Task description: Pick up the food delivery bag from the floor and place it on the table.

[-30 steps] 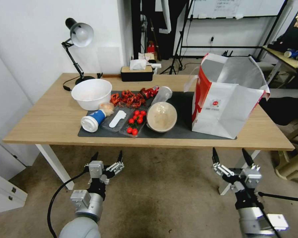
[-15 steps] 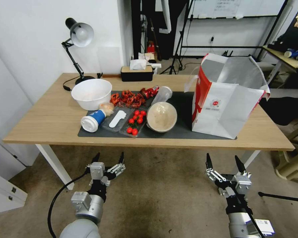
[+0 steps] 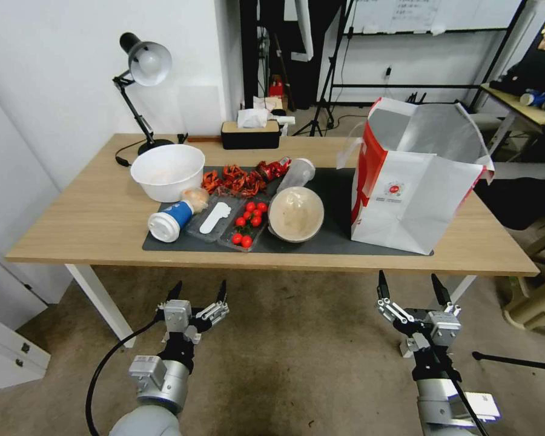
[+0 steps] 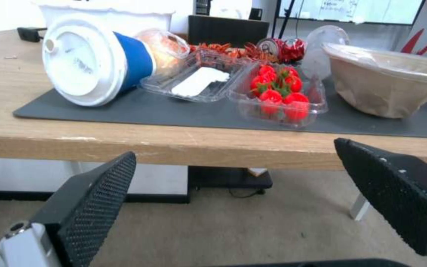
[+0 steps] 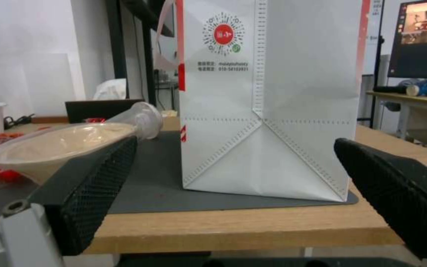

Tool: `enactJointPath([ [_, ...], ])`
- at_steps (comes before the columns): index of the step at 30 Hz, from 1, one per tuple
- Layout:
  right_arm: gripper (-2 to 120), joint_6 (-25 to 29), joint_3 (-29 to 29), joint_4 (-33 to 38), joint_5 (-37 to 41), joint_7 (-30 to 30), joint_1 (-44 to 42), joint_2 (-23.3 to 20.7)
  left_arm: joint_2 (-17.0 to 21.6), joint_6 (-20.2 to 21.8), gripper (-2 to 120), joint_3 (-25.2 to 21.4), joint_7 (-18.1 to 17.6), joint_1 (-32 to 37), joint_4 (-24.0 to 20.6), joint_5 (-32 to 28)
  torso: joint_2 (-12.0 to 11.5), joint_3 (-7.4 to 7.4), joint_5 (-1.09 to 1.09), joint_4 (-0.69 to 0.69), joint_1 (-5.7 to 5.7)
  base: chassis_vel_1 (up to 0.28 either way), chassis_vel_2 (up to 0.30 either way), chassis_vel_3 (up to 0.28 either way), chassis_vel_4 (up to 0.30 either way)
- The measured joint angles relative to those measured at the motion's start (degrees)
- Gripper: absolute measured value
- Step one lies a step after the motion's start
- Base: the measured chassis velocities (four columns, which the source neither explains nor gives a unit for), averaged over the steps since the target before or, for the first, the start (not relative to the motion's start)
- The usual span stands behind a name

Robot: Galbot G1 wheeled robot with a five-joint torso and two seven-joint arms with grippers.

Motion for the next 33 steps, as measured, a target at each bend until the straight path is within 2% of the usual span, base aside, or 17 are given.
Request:
enactJointPath([
  [33, 100, 0.01, -0.16, -0.14, 0.0, -0.25, -0.02, -0.05, -0.12, -0.27, 100, 0.01, -0.19, -0.07, 0.25, 0.29, 0.0, 0.0, 0.0, 0.0, 0.0, 0.0, 0.0, 0.0, 0.0],
])
